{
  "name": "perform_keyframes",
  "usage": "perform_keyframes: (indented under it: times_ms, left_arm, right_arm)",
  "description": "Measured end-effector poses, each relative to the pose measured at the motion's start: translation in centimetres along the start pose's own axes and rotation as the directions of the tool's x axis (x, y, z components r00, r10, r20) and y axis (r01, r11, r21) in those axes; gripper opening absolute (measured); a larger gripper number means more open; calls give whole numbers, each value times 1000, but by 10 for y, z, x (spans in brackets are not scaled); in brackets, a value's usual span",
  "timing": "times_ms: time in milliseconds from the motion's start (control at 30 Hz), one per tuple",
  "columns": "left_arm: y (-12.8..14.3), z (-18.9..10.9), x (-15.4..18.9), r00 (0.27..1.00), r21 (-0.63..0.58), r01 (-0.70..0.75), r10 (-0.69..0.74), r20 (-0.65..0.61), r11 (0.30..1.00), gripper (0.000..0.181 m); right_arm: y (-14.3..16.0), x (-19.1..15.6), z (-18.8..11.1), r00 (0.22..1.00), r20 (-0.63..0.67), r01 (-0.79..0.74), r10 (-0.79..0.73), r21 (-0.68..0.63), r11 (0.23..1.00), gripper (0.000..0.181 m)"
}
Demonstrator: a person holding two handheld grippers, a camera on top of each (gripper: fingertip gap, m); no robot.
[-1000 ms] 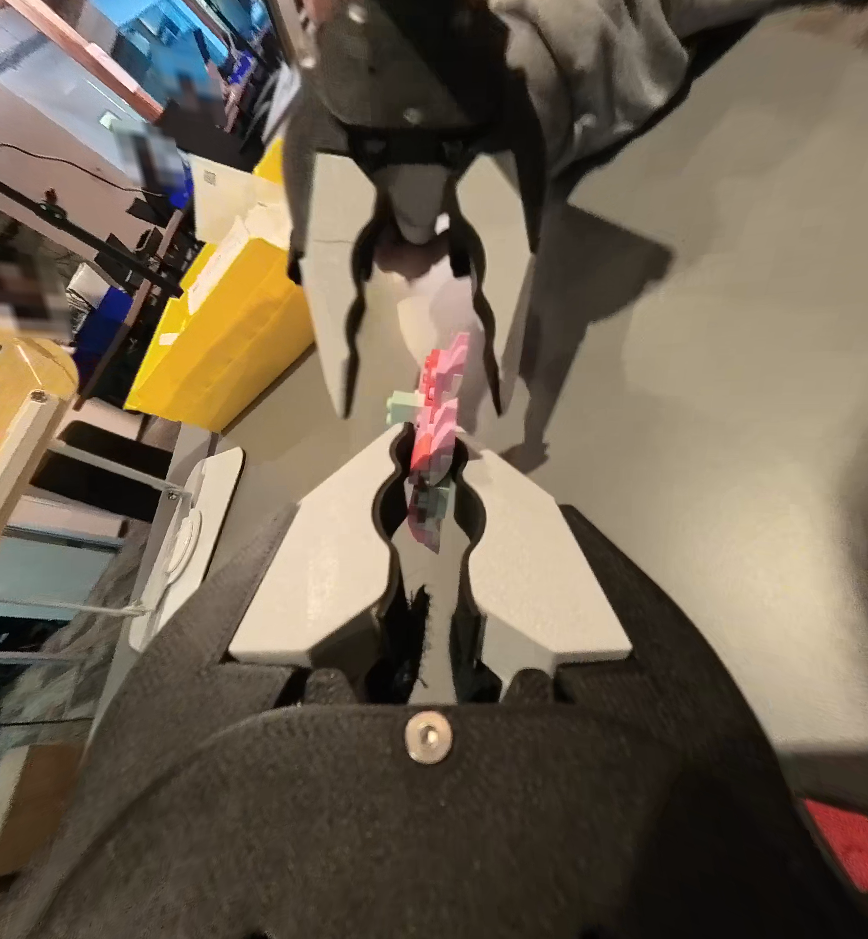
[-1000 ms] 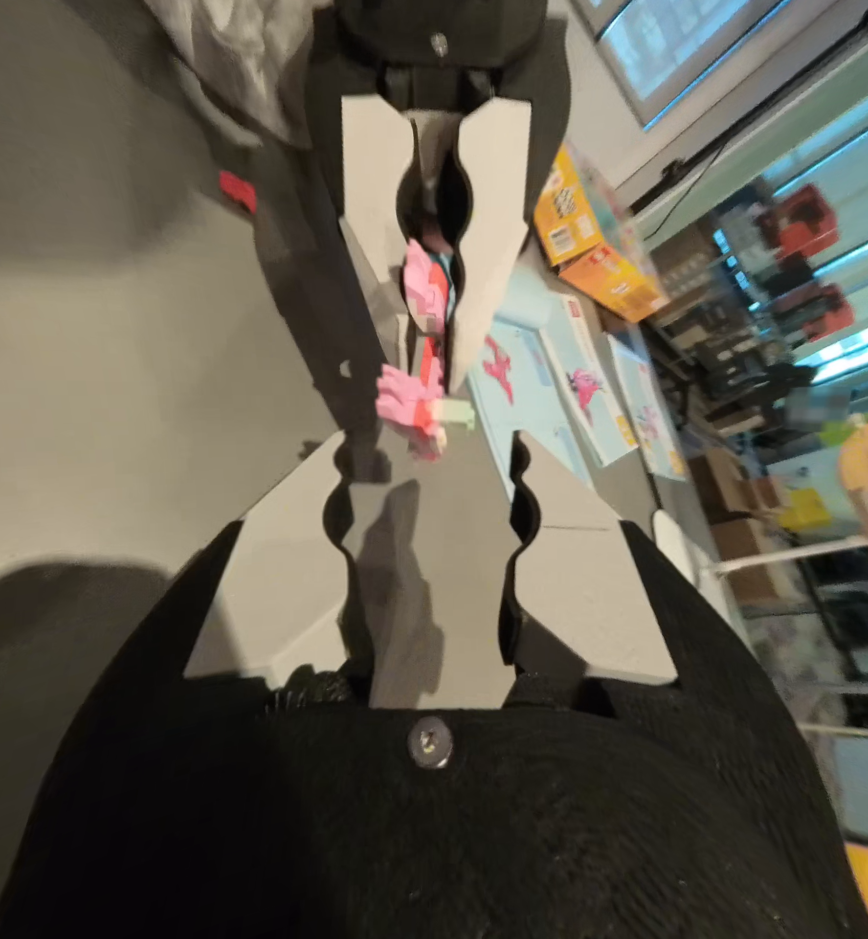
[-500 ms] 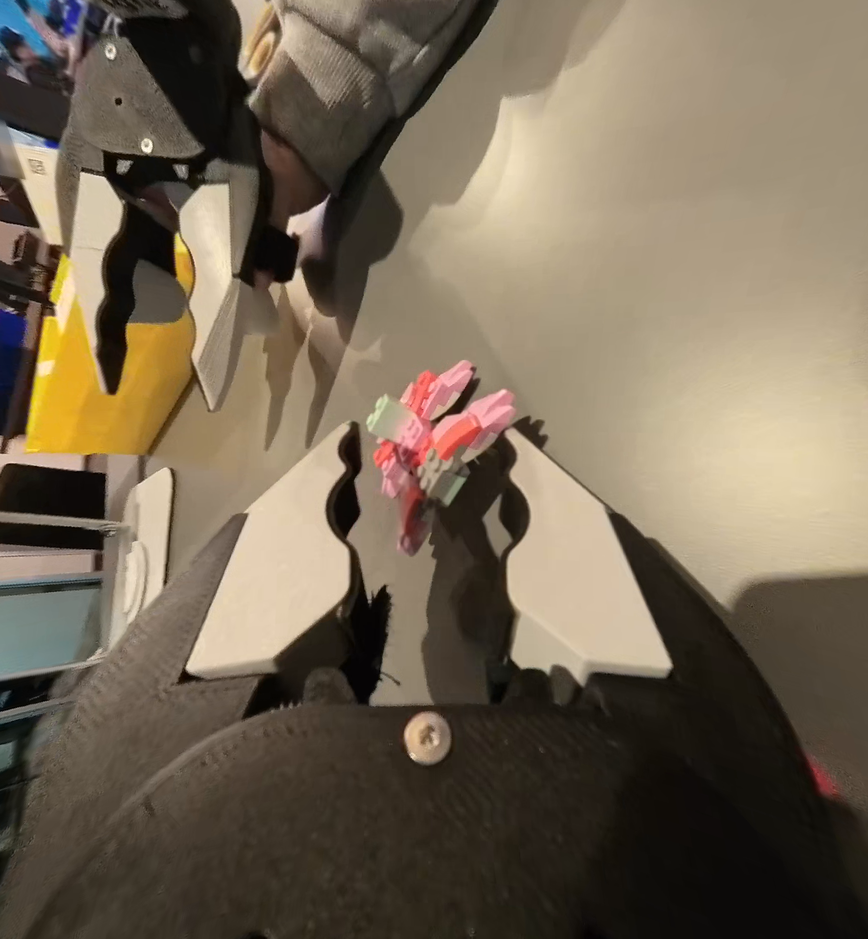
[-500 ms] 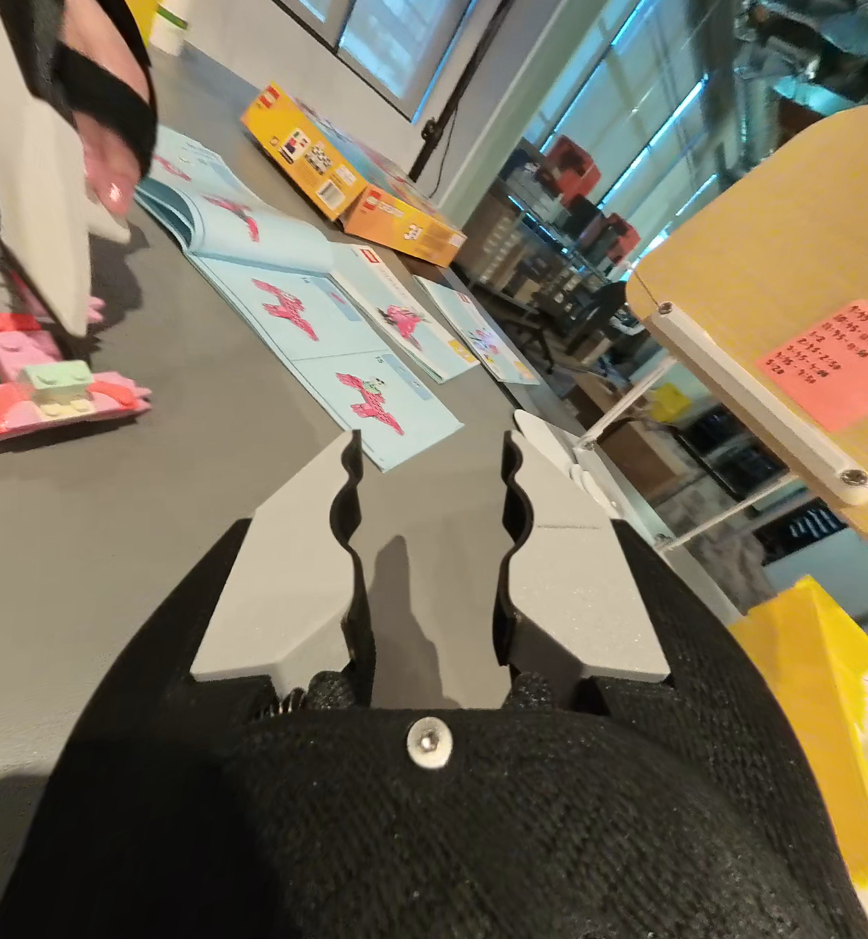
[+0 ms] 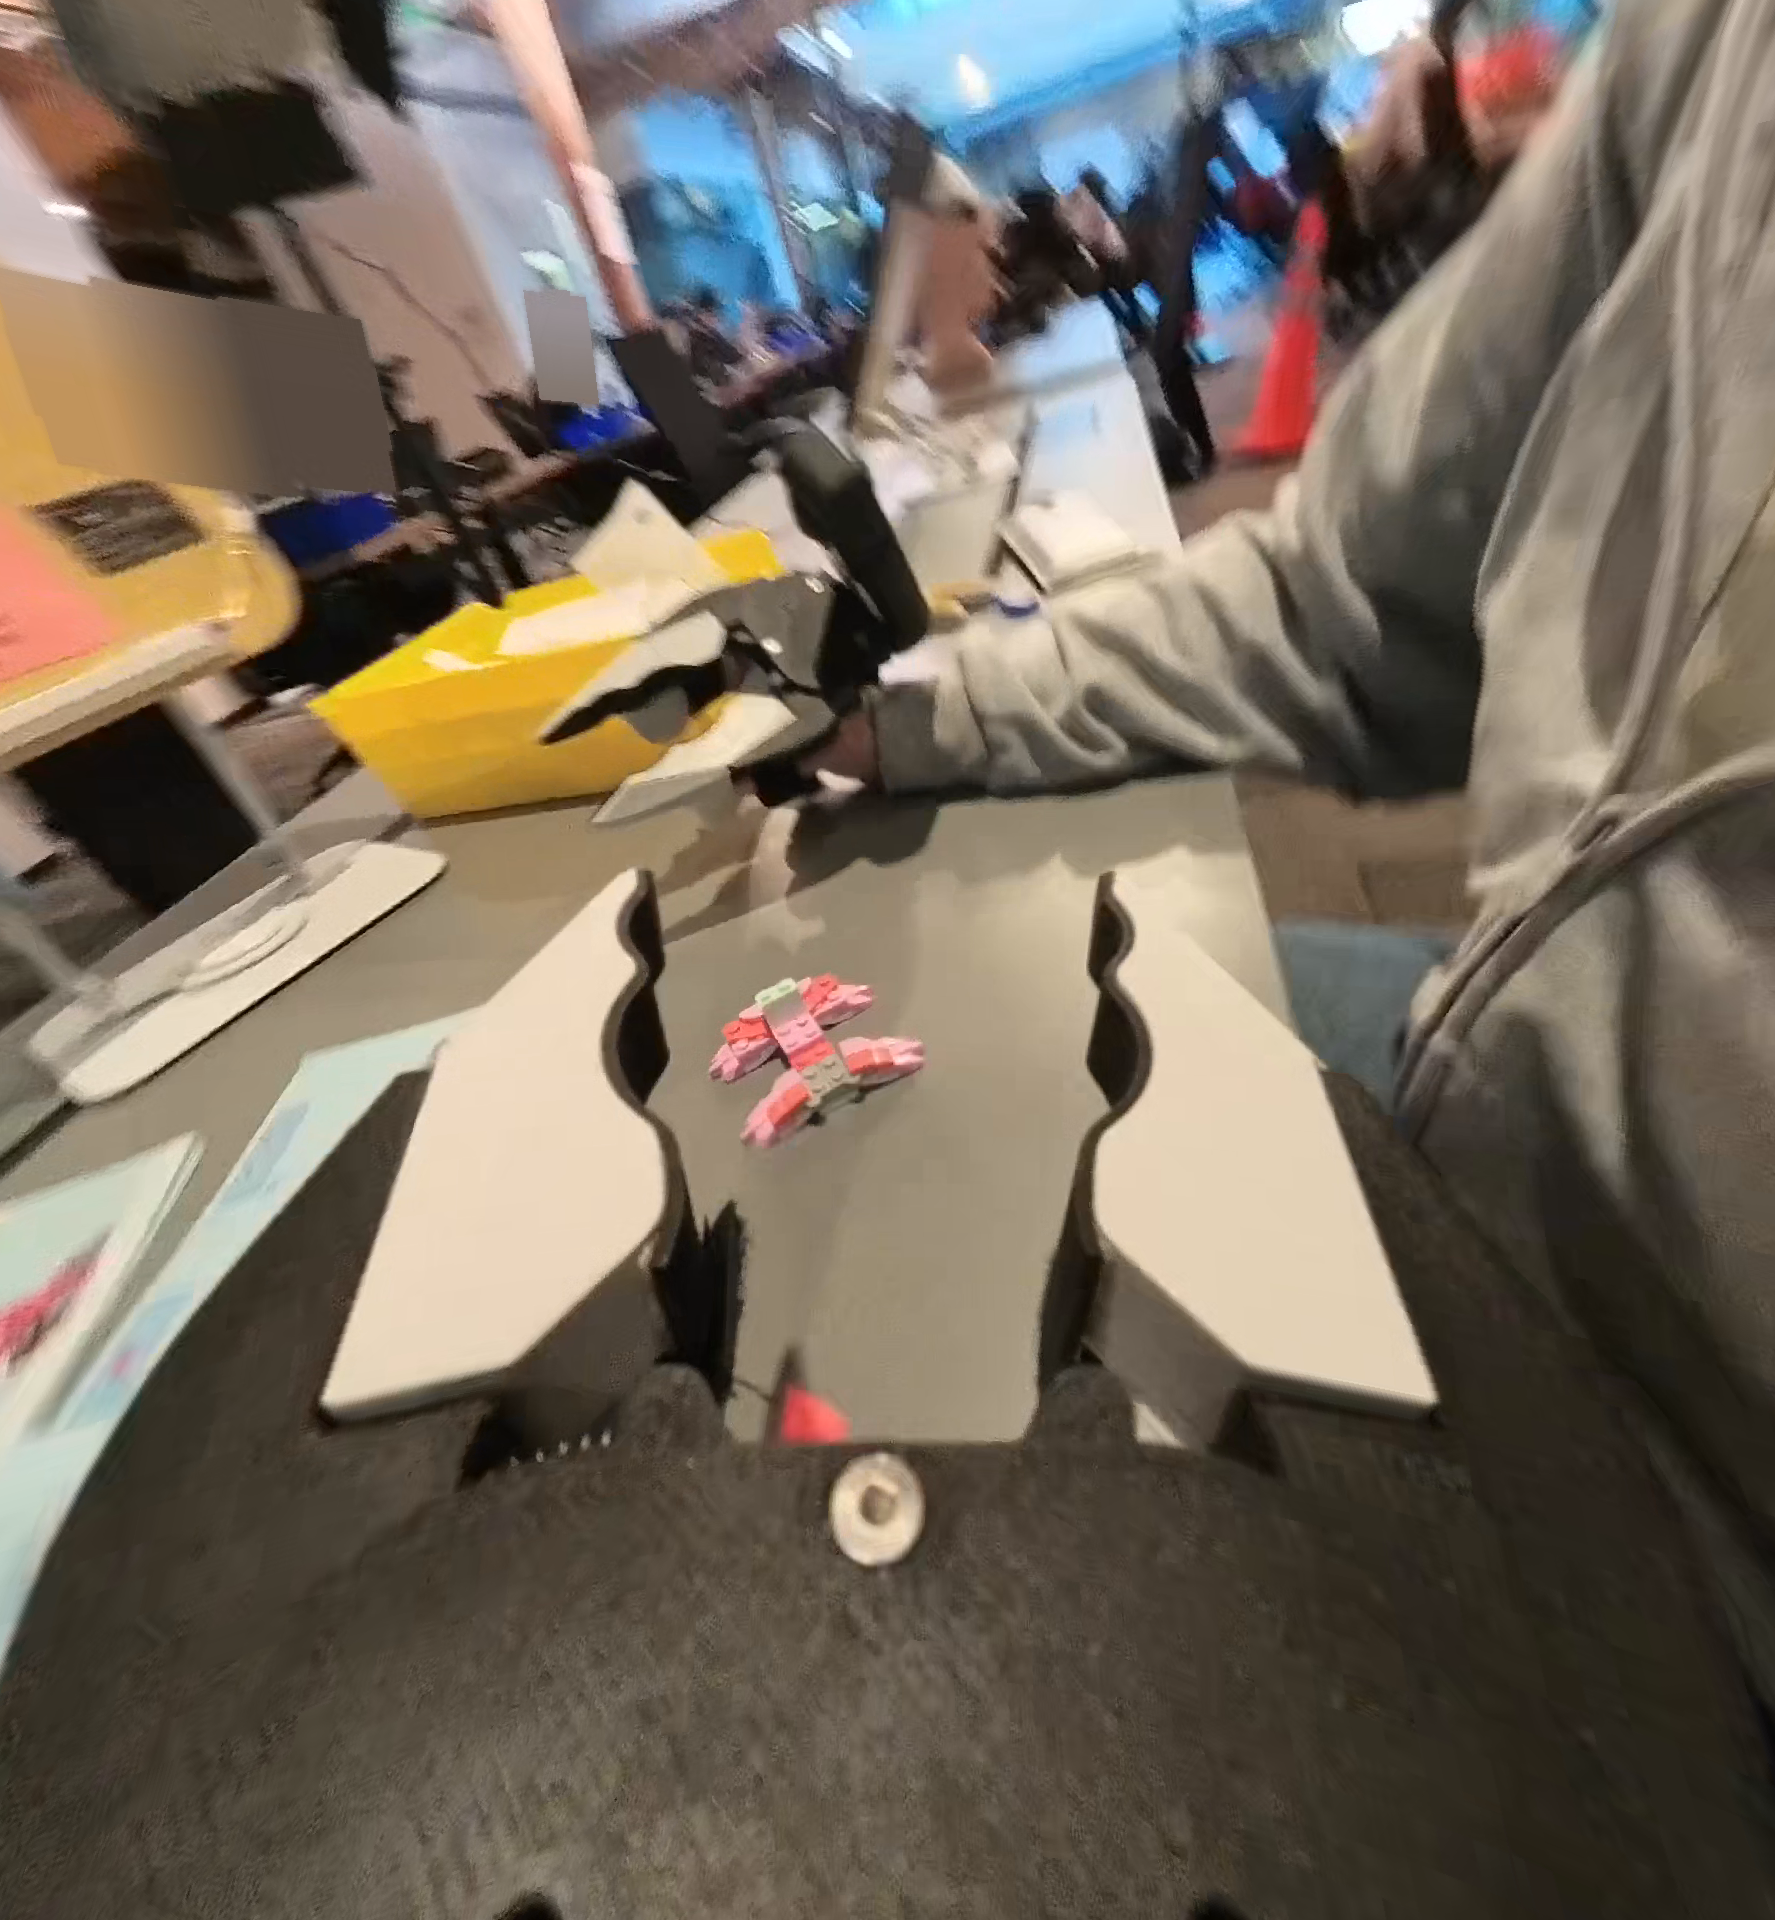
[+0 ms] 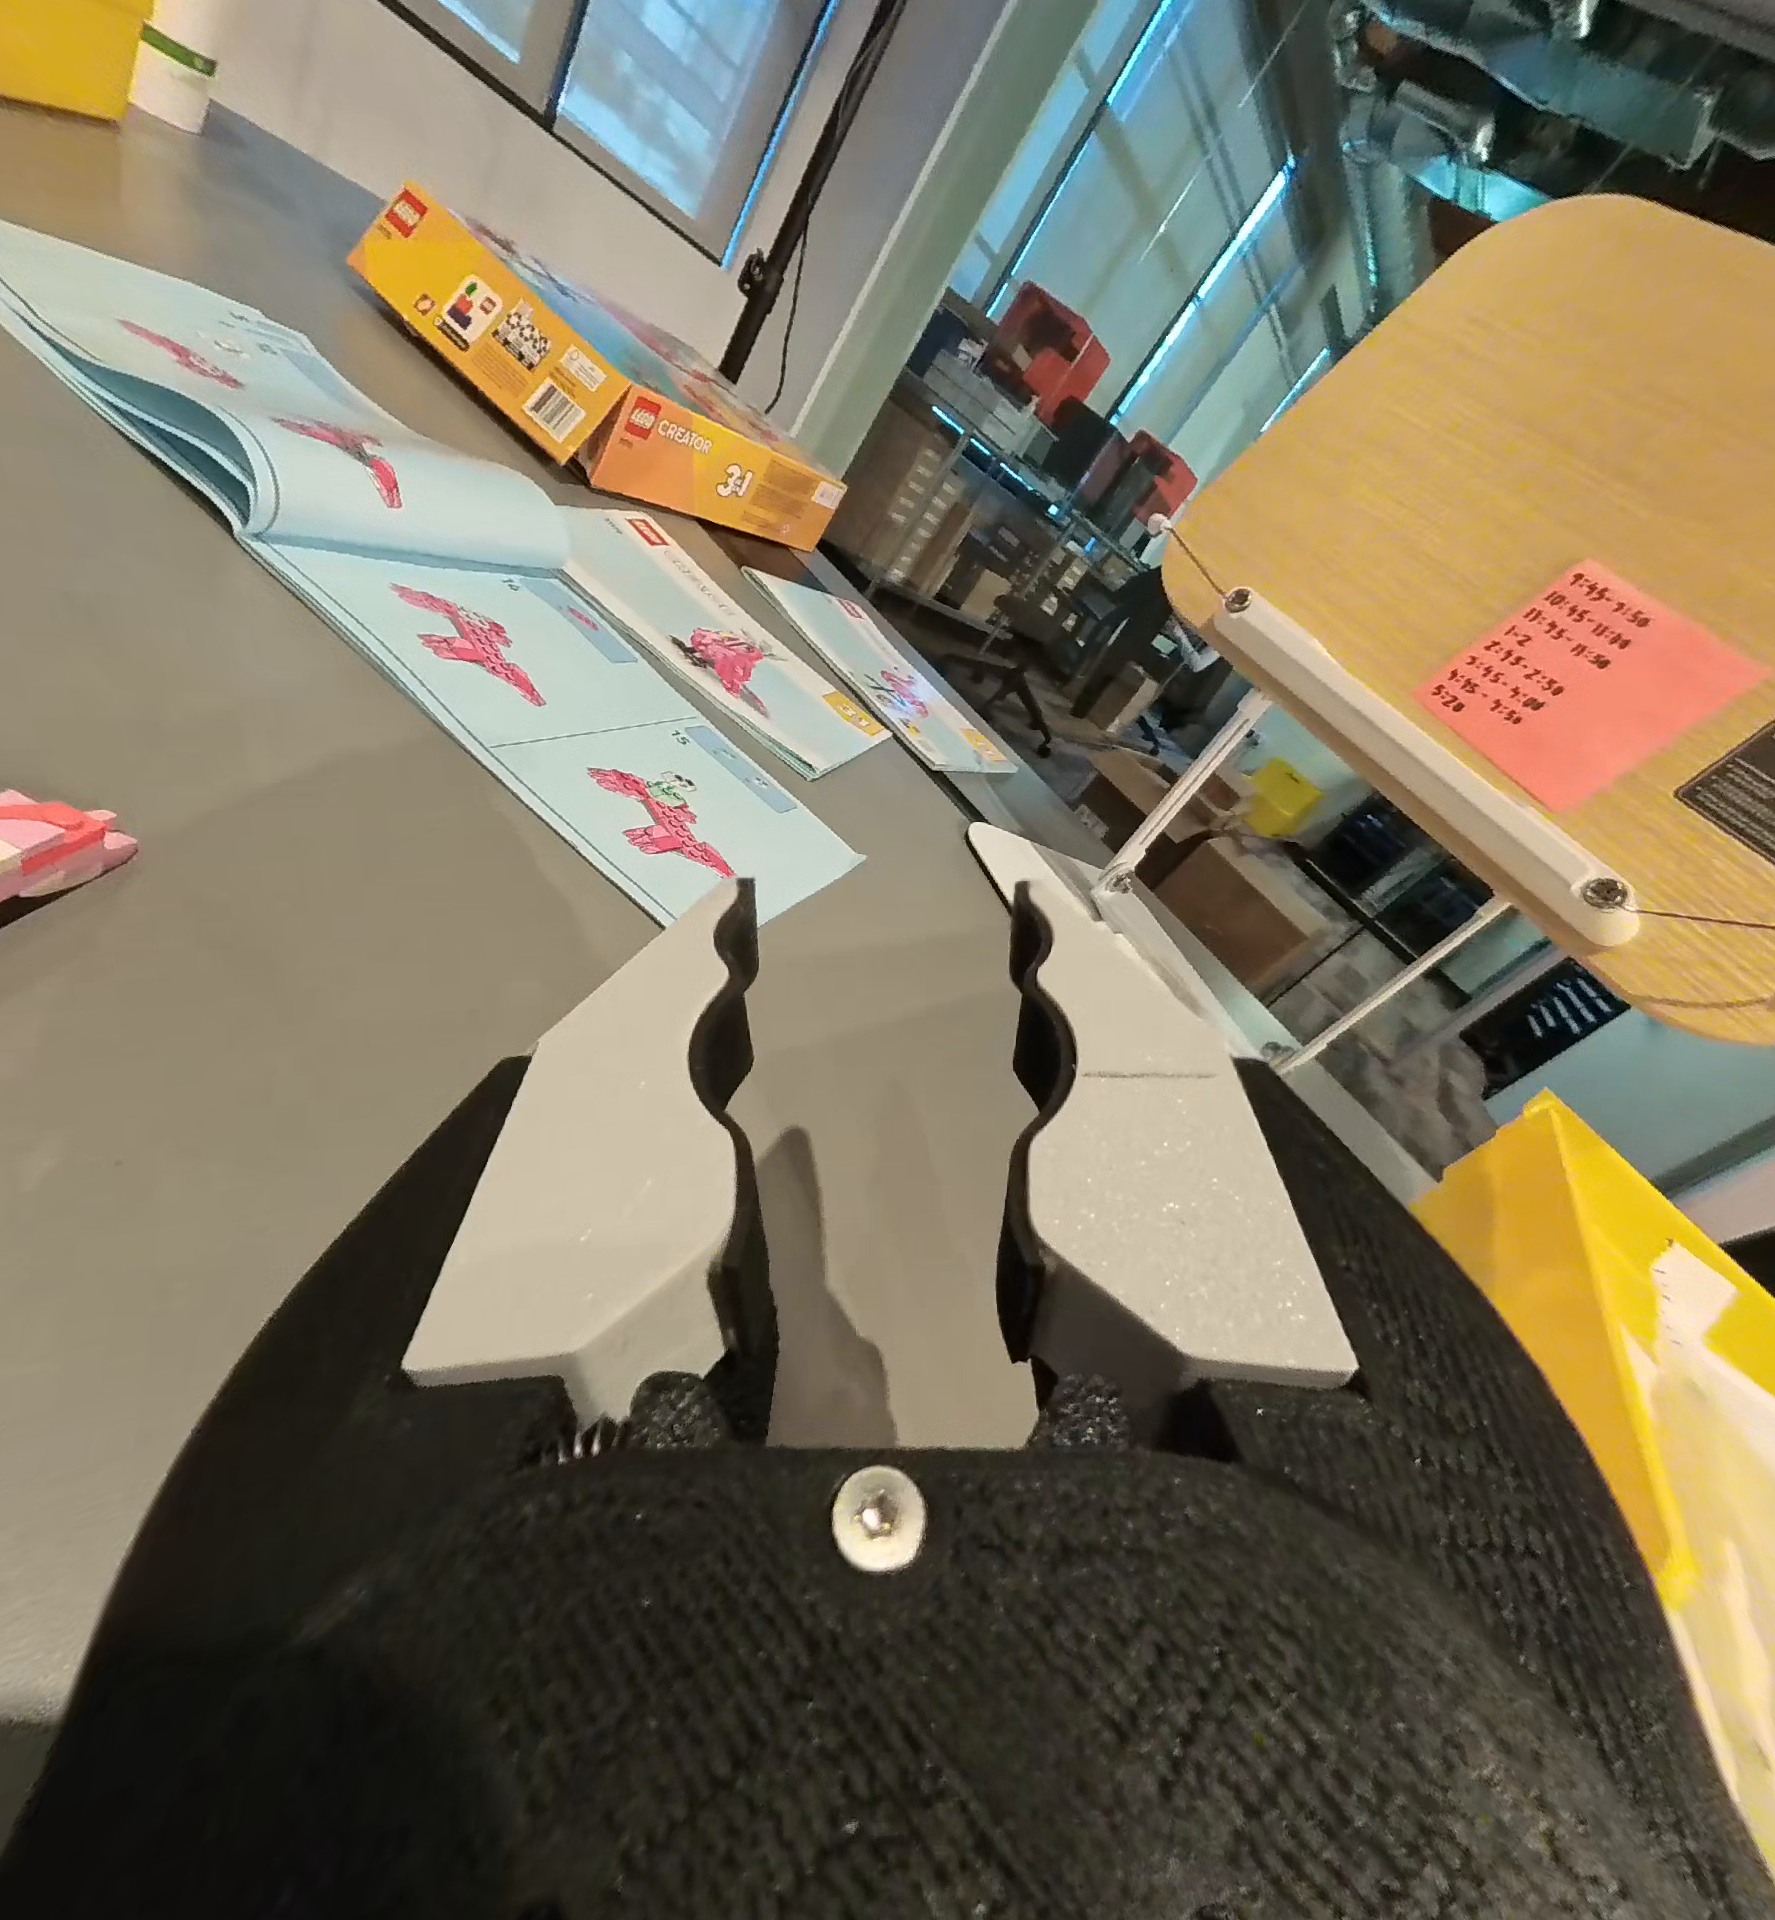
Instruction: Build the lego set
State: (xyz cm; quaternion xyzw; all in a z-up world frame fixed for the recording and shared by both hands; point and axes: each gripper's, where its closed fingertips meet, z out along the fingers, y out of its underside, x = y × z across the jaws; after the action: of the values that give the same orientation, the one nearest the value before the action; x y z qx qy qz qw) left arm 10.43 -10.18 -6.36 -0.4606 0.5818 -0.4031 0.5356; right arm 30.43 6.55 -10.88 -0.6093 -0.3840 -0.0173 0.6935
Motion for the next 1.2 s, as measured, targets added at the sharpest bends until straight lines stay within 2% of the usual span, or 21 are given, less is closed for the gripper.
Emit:
perform_keyframes:
  times_ms: [67,133,267,333,433,500,633,767,800,833,900,967,1200]
  left_arm:
    - [-11,-43,-6,980,71,95,-106,166,993,78]
    - [-14,-95,-20,913,121,162,-195,359,979,74]
    - [-18,-215,-55,645,158,196,-249,723,968,71]
    - [-25,-263,-66,524,173,211,-261,811,962,73]
    - [-30,-324,-86,332,185,237,-258,907,954,67]
    - [-24,-352,-101,253,181,301,-261,931,936,66]
    - [3,-379,-135,212,103,495,-235,949,863,63]
    - [37,-403,-164,184,29,670,-204,962,742,56]
    - [50,-410,-169,163,17,719,-192,968,695,56]
    - [66,-418,-169,126,17,782,-185,975,624,56]
    - [97,-417,-162,98,26,886,-243,965,463,55]
    - [117,-408,-158,79,50,923,-315,946,382,52]
    - [133,-400,-152,46,106,923,-378,925,370,50]
  right_arm:
    - [0,2,0,1000,-11,-6,7,3,1000,47]
    - [0,5,0,1000,-24,-20,20,6,1000,45]
    - [0,9,-1,997,-30,-71,71,16,997,42]
    - [5,8,2,994,-3,-106,106,-6,994,41]
    - [6,12,1,993,-30,-116,115,-10,993,40]
    - [6,13,0,993,-39,-112,112,-8,994,39]
    - [7,11,1,995,-38,-98,97,-23,995,37]
    - [8,7,3,997,-27,-70,69,-37,997,35]
    - [8,6,3,998,-24,-65,64,-38,997,35]
    - [8,6,3,998,-22,-62,61,-39,997,35]
    - [8,6,3,998,-22,-61,60,-38,997,34]
    - [8,6,3,998,-23,-67,66,-34,997,34]
    - [7,8,3,997,-24,-77,77,-27,997,32]
